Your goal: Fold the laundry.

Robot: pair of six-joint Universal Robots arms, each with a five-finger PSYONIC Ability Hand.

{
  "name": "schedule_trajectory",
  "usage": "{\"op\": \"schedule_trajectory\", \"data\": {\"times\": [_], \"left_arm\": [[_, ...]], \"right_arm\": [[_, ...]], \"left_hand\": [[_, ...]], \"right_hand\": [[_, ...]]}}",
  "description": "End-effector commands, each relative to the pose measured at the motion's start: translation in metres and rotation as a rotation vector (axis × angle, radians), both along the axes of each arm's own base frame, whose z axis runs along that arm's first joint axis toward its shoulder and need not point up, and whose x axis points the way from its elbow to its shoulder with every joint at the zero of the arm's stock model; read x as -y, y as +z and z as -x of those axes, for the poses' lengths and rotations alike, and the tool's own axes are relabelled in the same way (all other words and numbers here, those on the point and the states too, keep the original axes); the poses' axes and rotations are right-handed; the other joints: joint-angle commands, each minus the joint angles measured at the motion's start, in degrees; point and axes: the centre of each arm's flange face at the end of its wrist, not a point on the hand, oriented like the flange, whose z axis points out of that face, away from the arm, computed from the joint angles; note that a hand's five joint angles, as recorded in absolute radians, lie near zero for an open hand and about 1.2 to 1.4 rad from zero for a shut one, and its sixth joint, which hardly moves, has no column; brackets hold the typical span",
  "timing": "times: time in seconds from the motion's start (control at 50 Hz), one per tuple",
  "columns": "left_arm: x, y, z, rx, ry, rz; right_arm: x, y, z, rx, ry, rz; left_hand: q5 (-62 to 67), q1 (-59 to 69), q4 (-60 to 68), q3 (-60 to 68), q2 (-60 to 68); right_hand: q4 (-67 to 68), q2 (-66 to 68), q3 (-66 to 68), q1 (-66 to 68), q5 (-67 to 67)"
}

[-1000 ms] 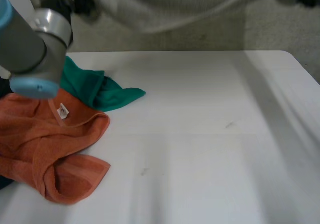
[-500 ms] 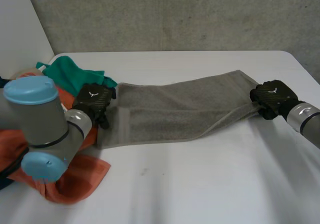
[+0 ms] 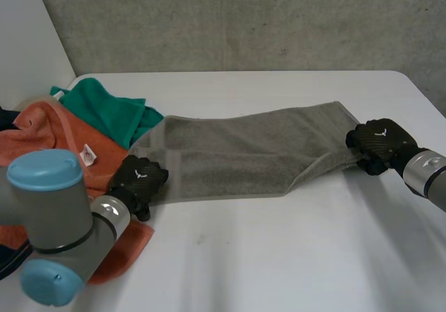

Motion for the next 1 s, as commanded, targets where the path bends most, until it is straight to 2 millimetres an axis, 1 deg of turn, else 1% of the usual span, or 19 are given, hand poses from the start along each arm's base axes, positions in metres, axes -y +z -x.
{"op": "schedule_trajectory", "data": {"times": [0.02,0.2,0.24,0.38,0.52,0.82,0.86,0.9,0.92,0.94,1.0], "left_arm": [[0.022,-0.008,0.004,0.001,0.008,0.028],[0.045,-0.018,0.009,0.028,0.007,0.051],[0.051,-0.020,0.011,0.033,0.002,0.062],[0.067,-0.018,0.019,0.023,-0.001,0.098],[0.079,-0.018,0.022,0.039,-0.008,0.123],[0.094,-0.027,0.024,0.079,-0.045,0.146],[0.095,-0.028,0.025,0.078,-0.050,0.146],[0.099,-0.027,0.025,0.074,-0.052,0.153],[0.099,-0.026,0.025,0.073,-0.054,0.156],[0.102,-0.025,0.025,0.072,-0.052,0.162],[0.105,-0.019,0.023,0.072,-0.042,0.173]], "right_arm": [[-0.002,-0.006,0.001,0.000,-0.001,-0.019],[-0.003,-0.011,0.002,-0.011,-0.001,-0.029],[-0.004,-0.012,0.002,-0.013,0.000,-0.032],[-0.004,-0.015,0.002,-0.020,0.006,-0.036],[-0.004,-0.018,0.003,-0.024,0.004,-0.041],[-0.001,-0.020,0.005,-0.028,0.002,-0.044],[-0.001,-0.020,0.005,-0.028,0.002,-0.044],[-0.001,-0.019,0.004,-0.028,0.003,-0.043],[-0.001,-0.019,0.004,-0.027,0.003,-0.043],[-0.001,-0.018,0.004,-0.028,0.003,-0.042],[0.000,-0.015,0.004,-0.028,0.003,-0.033]], "left_hand": [[3.9,3.2,3.5,3.0,3.0],[5.2,4.5,4.8,4.3,4.4],[8.2,7.5,7.9,7.4,7.4],[14.1,13.4,13.8,13.3,13.3],[21.7,21.0,21.3,20.8,20.8],[24.4,23.7,24.0,23.5,23.6],[27.6,26.9,27.2,26.7,26.7],[35.6,35.0,35.3,34.8,34.8],[40.5,39.8,40.1,39.6,39.7],[48.7,48.0,48.3,47.8,47.8],[48.8,48.1,48.4,47.9,47.9]], "right_hand": [[11.1,12.2,11.5,15.9,12.3],[11.1,12.2,11.5,15.9,12.3],[11.1,12.2,11.5,15.9,12.3],[11.1,12.2,11.5,15.9,12.3],[11.1,12.2,11.5,15.9,12.3],[11.1,12.2,11.5,15.9,12.3],[11.1,12.2,11.5,15.9,12.3],[11.1,12.2,11.5,15.9,12.3],[11.1,12.2,11.5,15.9,12.3],[11.1,12.2,11.5,15.9,12.3],[11.1,12.2,11.5,15.9,12.3]]}}
